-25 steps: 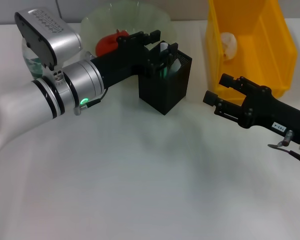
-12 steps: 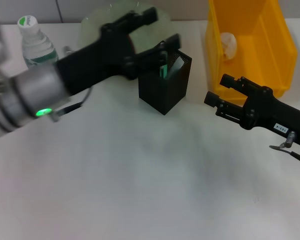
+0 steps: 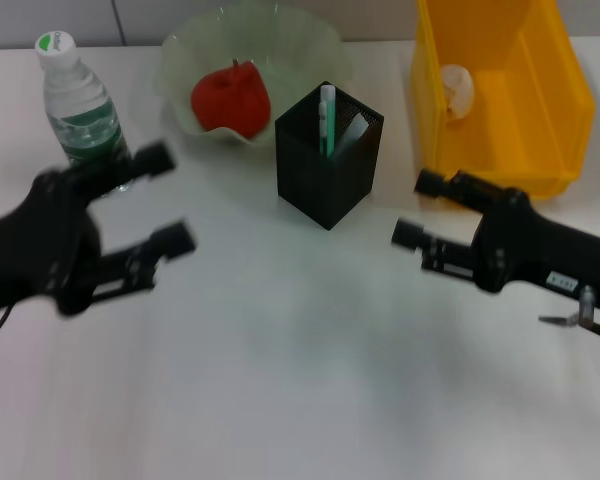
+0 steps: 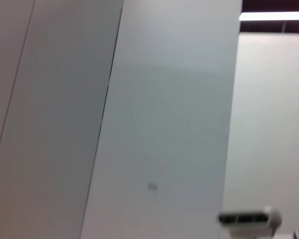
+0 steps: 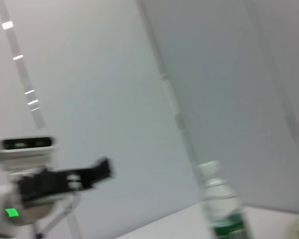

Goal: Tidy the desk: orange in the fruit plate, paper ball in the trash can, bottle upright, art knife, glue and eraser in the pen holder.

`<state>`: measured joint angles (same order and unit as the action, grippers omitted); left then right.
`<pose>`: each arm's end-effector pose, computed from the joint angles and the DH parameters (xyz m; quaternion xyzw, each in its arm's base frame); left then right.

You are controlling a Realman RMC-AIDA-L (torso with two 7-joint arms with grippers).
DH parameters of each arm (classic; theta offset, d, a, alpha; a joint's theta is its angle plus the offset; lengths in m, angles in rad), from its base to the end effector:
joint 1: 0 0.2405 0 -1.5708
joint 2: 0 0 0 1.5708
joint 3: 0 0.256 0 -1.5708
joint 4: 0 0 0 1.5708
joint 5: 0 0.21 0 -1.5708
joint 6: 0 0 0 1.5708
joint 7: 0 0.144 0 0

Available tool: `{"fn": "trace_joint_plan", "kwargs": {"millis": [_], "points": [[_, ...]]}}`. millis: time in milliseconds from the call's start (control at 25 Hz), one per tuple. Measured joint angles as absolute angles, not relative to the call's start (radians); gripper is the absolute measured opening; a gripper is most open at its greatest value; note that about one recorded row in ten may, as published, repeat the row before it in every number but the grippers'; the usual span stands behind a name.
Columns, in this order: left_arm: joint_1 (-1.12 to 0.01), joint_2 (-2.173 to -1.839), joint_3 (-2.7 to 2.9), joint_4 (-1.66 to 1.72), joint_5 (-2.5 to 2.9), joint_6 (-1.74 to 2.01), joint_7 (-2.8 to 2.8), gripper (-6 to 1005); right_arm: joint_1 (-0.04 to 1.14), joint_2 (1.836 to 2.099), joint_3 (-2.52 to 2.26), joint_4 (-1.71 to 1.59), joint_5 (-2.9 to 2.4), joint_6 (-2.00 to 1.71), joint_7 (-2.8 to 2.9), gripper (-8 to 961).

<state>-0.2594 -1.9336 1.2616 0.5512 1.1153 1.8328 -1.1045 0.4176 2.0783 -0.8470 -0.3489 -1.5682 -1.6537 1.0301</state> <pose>-0.2648 0.2501 0.0381 -0.8730 -0.1152 -0.4623 0.1041 0.2661 0.2778 -0.0289 -0.8824 0.1898 0.4059 0.1433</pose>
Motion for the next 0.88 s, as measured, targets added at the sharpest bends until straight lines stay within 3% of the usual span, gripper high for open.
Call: {"fn": "trace_joint_plan", "kwargs": {"millis": [240,600,880], "points": [[-0.201,-1.942,1.170,0.525,1.304,1.827,-1.082,816,0.431,2.080,-0.848,-0.443,-1.690,-1.773,1.112,785],[-0.252,-1.989,1.121,0.458,1.426,1.760,-1.062,818,0.495,2.087,-0.971,-0.442,-1.703,-1.721,1.149,785],[-0.265,-1.992,1.120,0.455,1.428,1.743,-1.061,818,0.488,2.089,-0.976,-0.436,-1.701,-1.713,1.144,785]]}}
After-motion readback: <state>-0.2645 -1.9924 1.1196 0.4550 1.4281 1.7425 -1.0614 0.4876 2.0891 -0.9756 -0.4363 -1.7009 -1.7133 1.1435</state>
